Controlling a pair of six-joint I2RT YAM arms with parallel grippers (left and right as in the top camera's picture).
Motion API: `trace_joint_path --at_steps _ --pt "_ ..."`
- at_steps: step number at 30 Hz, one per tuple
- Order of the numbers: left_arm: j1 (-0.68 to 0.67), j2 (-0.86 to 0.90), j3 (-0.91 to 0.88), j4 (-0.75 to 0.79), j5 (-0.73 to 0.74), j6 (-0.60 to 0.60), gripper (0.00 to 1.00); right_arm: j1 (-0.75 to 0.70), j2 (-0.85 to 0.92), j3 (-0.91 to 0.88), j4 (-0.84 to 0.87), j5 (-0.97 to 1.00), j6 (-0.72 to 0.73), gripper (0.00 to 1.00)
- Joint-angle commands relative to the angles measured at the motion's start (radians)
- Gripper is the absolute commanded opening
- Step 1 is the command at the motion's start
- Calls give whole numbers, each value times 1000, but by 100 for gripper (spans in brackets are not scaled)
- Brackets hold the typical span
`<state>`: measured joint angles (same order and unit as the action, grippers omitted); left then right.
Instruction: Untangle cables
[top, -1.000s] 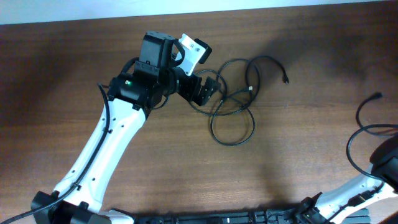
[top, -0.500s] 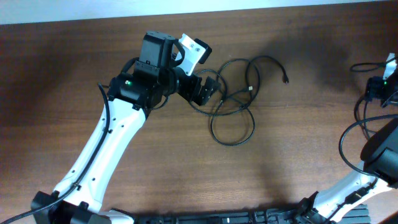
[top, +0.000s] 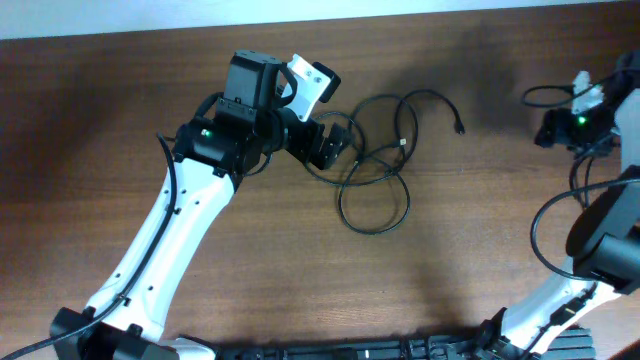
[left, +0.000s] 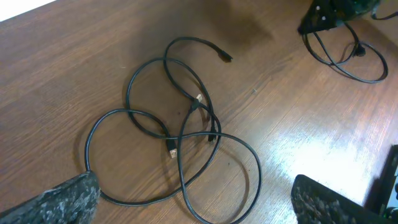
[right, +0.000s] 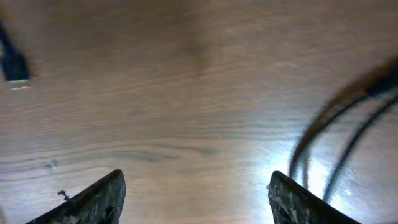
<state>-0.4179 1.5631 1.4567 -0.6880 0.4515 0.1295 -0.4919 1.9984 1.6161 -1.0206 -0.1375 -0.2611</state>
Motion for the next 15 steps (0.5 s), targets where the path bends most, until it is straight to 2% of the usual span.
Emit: trace_joint_path --at_steps 1,9,15 --pt "2 -23 4 3 -5 -12 99 39 6 -63 46 -24 14 71" --pt "2 -23 4 3 -5 -12 99 48 6 -254 269 -8 60 71" --pt "2 -23 4 2 -5 -12 99 47 6 -308 345 16 63 70"
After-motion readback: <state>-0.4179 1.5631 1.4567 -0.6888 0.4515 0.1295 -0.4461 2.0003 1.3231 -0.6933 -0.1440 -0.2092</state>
